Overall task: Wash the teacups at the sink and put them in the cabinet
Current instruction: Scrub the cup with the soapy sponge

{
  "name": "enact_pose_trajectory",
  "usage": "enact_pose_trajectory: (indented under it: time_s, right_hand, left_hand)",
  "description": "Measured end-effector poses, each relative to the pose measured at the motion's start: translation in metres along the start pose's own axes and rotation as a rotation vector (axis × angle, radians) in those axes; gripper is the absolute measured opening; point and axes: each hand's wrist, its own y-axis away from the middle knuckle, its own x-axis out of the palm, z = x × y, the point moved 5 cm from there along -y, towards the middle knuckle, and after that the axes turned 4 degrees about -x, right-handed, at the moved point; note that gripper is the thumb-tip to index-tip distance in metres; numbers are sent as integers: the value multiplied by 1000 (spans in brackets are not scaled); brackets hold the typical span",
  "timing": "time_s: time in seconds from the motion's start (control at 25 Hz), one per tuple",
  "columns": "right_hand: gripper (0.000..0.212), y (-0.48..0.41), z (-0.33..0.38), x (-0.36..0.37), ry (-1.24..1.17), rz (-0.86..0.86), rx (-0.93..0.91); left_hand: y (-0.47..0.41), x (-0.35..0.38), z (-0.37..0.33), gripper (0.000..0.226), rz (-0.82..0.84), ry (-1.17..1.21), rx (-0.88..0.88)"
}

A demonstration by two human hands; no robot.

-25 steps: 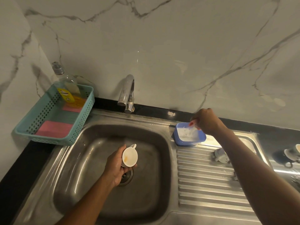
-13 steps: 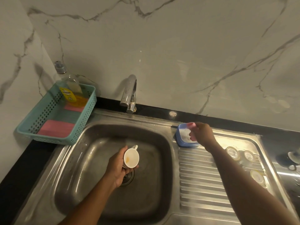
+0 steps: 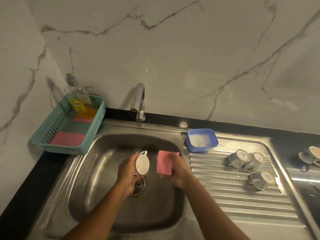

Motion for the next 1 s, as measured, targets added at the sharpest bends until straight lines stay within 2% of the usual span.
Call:
enact_pose_trajectory:
  time_s: [0.08, 0.2, 0.28, 0.36, 0.48, 0.56, 0.6, 0.68, 0.72, 0.76, 0.8, 0.84, 0.88, 0.92, 1.0]
  right_hand:
    - [11, 4, -27, 11, 97, -65, -2]
    - [8, 14, -41, 28, 231, -189, -91]
    - [9, 27, -44, 43, 134, -181, -129]
    - [16, 39, -45, 62, 87, -65, -200]
    - [22, 50, -51, 79, 254, 36, -378]
    - [20, 53, -42, 77, 508, 11, -585]
    - [20, 55, -34, 78, 700, 54, -738]
    - [15, 63, -21, 88, 1258, 281, -994]
    - [15, 63, -21, 91, 1535, 388, -1064]
    - [18, 64, -20, 91, 1695, 431, -1089]
    - [19, 67, -16, 90, 1672, 424, -1118]
    - [18, 74, -9, 88, 1529, 386, -1113]
    - [17, 77, 0, 82, 1273, 328, -1074]
    - [18, 77, 8, 74, 967, 282, -958]
    - [24, 71, 3, 73, 408, 396, -614]
  left_hand:
    - [7, -10, -4, 41, -27, -39, 54]
    - [28, -18, -12, 56, -27, -109, 128]
    - [42, -20, -14, 47, 6, -145, 186]
    - [56, -15, -13, 32, 101, -123, 225]
    - [73, -5, -14, 21, 222, -84, 236]
    - [79, -4, -20, 18, 232, -82, 233]
    - [80, -5, -22, 18, 227, -102, 224]
    - [80, -8, -25, 24, 216, -223, 189]
    - [78, -8, -26, 31, 204, -294, 156]
    - [73, -7, -28, 38, 191, -358, 119]
    - [71, -6, -31, 45, 195, -407, 86]
    - [71, -5, -34, 50, 215, -434, 58]
    - [71, -4, -36, 54, 243, -421, 39]
    - [70, -3, -38, 57, 277, -379, 42]
    - [66, 0, -40, 61, 348, -257, 117]
